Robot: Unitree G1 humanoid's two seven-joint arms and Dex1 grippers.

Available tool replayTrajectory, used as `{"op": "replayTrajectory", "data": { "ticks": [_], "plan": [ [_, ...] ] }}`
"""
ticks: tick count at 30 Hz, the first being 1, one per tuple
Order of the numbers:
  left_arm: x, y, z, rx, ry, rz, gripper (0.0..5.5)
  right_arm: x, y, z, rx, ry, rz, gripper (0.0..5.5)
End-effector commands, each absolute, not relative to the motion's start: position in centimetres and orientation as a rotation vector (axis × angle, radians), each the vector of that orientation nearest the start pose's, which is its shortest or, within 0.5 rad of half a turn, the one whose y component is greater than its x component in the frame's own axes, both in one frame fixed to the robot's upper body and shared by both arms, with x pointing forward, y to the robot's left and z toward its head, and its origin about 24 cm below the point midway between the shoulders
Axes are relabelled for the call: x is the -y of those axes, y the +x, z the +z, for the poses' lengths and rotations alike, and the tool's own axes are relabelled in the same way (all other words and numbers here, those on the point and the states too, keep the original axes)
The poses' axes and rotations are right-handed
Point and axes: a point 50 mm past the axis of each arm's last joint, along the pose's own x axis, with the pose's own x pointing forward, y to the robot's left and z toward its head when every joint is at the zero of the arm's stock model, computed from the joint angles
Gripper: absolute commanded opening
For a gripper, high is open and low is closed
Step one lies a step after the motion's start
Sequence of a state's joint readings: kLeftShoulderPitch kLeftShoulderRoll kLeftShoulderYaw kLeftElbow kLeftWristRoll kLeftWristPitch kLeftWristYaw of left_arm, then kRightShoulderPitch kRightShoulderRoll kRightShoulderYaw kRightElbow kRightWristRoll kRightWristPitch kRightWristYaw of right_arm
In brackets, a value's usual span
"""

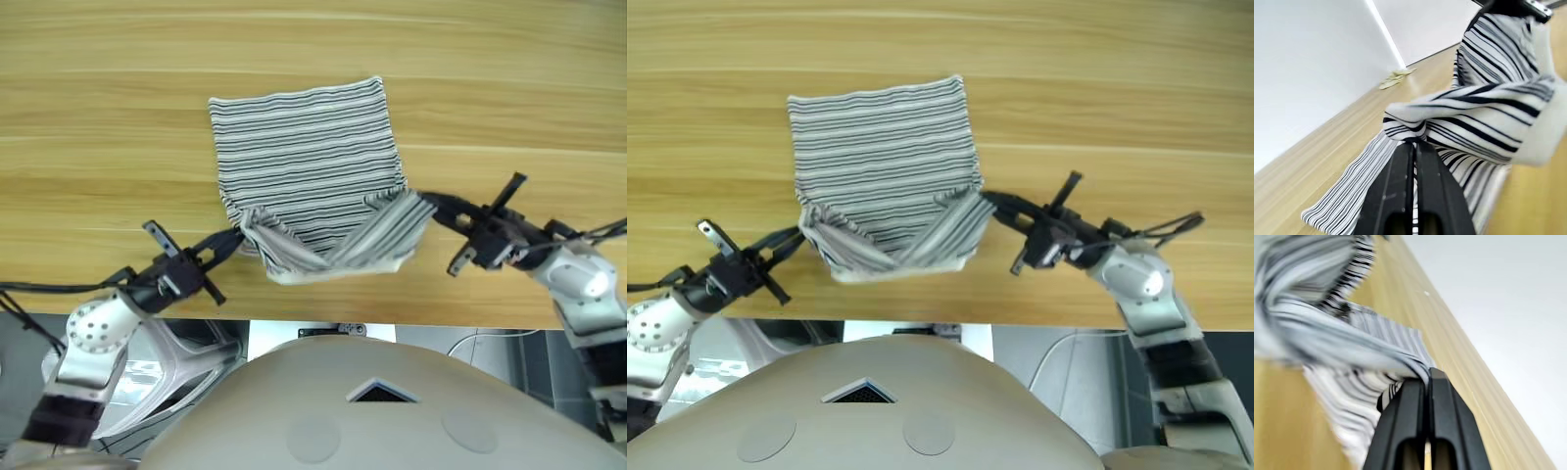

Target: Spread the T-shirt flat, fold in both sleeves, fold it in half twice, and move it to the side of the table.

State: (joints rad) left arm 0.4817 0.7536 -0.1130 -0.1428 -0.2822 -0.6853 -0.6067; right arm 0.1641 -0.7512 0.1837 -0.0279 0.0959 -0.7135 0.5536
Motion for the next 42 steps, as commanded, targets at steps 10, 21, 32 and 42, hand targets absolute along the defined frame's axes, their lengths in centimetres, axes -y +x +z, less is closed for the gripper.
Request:
{"op": "replayTrajectory", "data": {
  "ticks": [10,21,32,42],
  "plan": [
    [-22.1,22.7,2.1,0.006,0.306,-0.484,0.00,15.5,28.3,5.6,0.249,-0.548,0.725,0.02],
    [-21.6,25.6,1.3,-0.006,0.247,-0.360,0.33,14.1,32.3,4.6,0.204,-0.565,0.577,0.00],
    [-22.9,27.2,1.0,-0.022,0.205,-0.202,2.28,13.9,35.3,4.0,0.069,-0.601,0.401,1.22],
    [-24.1,23.0,-1.8,-0.091,0.022,-0.073,3.89,15.0,35.7,3.5,0.005,-0.337,0.093,1.77]
  ]
}}
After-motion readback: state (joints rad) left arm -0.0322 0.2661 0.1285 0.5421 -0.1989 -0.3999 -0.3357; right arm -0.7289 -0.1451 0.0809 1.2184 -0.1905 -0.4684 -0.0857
